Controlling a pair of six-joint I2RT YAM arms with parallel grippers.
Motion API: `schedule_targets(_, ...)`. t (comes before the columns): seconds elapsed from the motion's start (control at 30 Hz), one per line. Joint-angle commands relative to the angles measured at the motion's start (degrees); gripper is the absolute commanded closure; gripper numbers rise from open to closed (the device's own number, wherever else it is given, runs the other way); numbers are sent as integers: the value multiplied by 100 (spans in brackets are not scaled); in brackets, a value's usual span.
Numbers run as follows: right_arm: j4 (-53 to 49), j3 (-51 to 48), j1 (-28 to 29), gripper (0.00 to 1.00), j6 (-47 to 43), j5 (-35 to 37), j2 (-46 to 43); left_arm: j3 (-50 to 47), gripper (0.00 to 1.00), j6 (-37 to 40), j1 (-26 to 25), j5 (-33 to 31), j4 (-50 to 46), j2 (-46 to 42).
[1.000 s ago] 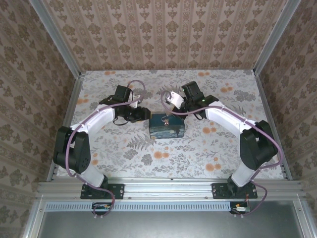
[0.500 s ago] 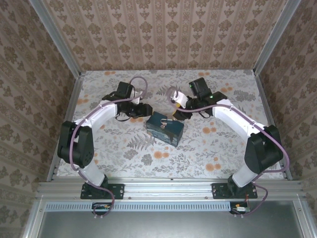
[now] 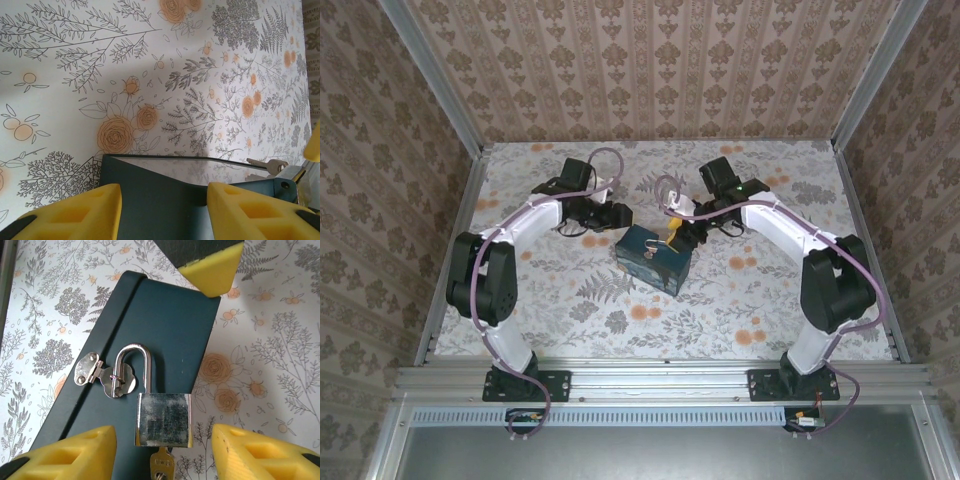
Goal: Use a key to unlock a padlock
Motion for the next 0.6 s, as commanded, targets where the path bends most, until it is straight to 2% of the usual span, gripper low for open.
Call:
schedule_targets(0.0,11,123,0,47,-174,-300,51,63,50,176,-40,142,-49,10)
schedule_targets(0.37,12,89,130,46,-235,-327,140,17,51,194,-31,134,-58,-78)
schedule_targets(0.57,-107,163,218,50,-286,-317,258,-54,51,204,-23,124,-49,-129)
